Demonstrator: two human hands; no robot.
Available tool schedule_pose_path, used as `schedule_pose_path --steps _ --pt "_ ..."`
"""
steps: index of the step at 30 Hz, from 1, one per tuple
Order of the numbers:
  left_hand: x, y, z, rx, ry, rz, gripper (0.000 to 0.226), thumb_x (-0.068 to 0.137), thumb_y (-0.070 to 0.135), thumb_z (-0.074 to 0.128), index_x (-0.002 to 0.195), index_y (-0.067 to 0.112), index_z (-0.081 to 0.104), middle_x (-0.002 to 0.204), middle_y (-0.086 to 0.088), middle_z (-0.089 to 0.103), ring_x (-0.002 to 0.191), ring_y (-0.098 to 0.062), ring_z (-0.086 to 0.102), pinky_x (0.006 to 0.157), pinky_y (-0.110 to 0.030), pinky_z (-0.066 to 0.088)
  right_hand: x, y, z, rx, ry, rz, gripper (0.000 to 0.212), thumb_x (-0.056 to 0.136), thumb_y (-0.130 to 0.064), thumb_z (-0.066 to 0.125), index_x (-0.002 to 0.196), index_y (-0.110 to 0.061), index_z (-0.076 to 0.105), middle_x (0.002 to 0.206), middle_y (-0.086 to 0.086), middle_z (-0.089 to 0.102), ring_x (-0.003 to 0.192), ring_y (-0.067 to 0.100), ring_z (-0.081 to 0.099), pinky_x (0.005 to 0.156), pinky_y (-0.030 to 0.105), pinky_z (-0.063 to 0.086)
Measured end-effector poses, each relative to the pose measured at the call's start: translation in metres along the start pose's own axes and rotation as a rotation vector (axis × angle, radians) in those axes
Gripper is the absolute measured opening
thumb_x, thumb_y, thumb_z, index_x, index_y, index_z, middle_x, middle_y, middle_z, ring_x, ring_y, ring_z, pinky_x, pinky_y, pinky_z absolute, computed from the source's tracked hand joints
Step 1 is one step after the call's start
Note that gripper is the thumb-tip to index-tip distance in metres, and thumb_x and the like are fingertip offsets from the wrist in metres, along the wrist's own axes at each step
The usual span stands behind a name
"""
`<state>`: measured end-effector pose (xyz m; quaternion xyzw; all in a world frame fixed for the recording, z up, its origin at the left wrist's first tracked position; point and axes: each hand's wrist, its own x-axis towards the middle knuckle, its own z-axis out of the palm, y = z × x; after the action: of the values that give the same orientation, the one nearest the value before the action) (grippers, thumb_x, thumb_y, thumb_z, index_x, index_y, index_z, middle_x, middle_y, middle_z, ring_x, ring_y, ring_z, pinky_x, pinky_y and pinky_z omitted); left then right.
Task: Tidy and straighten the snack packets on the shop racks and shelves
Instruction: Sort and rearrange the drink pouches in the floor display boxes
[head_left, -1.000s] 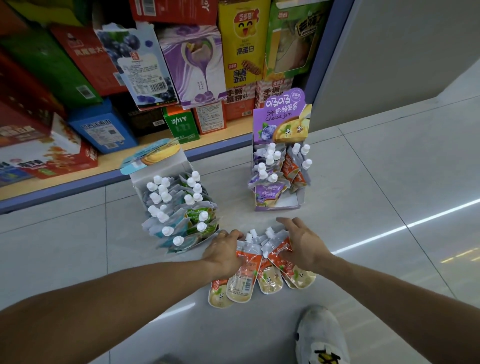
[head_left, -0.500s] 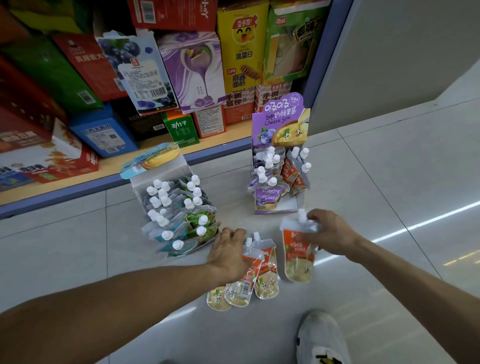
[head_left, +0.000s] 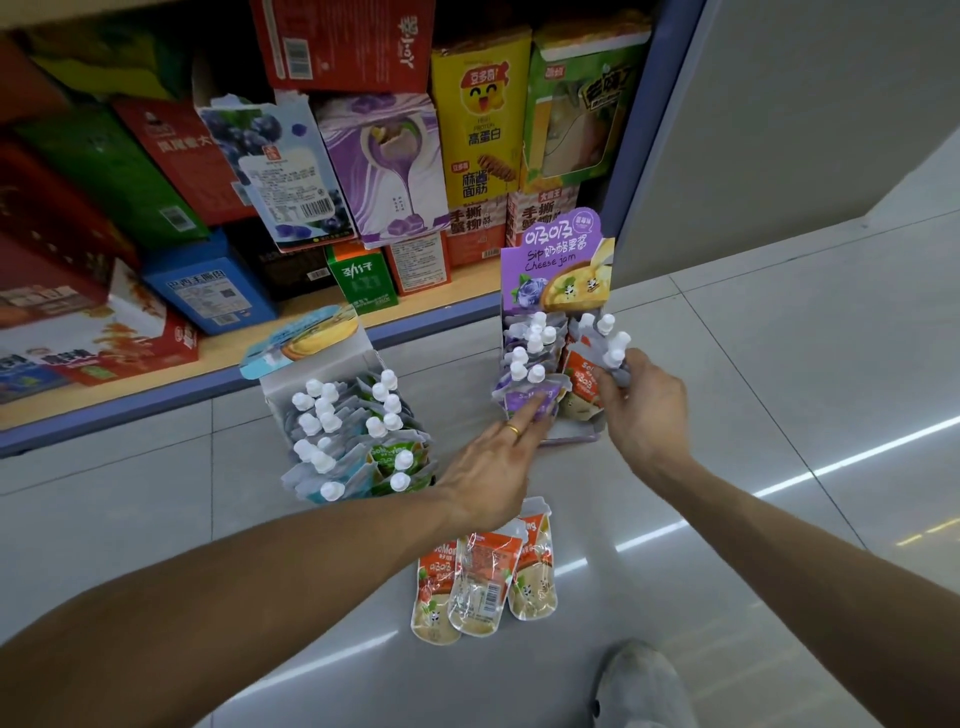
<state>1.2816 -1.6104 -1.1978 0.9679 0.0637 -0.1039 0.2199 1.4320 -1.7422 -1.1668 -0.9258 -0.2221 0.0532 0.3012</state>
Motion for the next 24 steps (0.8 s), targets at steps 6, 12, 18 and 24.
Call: schedule_pose_path --steps 6,12,18,24 --pt "-0.002 0.0 0.004 0.002 0.014 -0.014 0.09 0.091 0.004 0.062 0.163 0.025 0.012 0.17 0.01 -0.017 0.146 -0.029 0.032 0.103 -0.043 0.05 0.003 0.009 0.016 -0.311 -0.109 -0.044 0.02 0.104 -0.025 0.052 0.114 -0.008 0.054 0.094 0.017 0.072 0.083 0.038 0.066 0.063 0.035 0.038" --pt "-0.021 -0.013 0.018 -0.057 0.089 -0.067 0.06 0.091 0.008 0.06 0.145 0.022 0.039 0.142 -0.003 0.039 0.123 -0.028 0.052 0.098 -0.047 0.052 -0.027 0.006 -0.013 -0.324 0.161 -0.182 0.035 0.092 -0.036 0.069 0.118 -0.018 0.057 0.106 0.004 0.062 0.087 0.028 0.063 0.059 0.029 0.038" --pt "-0.048 -0.026 0.04 0.039 -0.106 -0.247 0.059 0.092 0.033 0.063 0.142 0.01 0.042 0.139 -0.011 0.045 0.129 -0.029 0.046 0.108 -0.037 0.042 -0.078 0.02 0.027 -0.263 -0.442 -0.353 0.04 0.093 -0.037 0.067 0.13 -0.025 0.055 0.122 -0.002 0.063 0.11 0.02 0.059 0.085 0.033 0.051" --pt "-0.057 -0.02 0.051 0.199 -0.202 -0.25 0.057 0.095 0.044 0.062 0.139 0.013 0.042 0.134 -0.01 0.045 0.125 -0.029 0.046 0.103 -0.044 0.047 -0.08 0.02 0.076 -0.365 -0.749 -0.338 0.075 0.092 -0.033 0.068 0.155 -0.015 0.031 0.145 0.009 0.047 0.13 0.028 0.044 0.109 0.036 0.038"
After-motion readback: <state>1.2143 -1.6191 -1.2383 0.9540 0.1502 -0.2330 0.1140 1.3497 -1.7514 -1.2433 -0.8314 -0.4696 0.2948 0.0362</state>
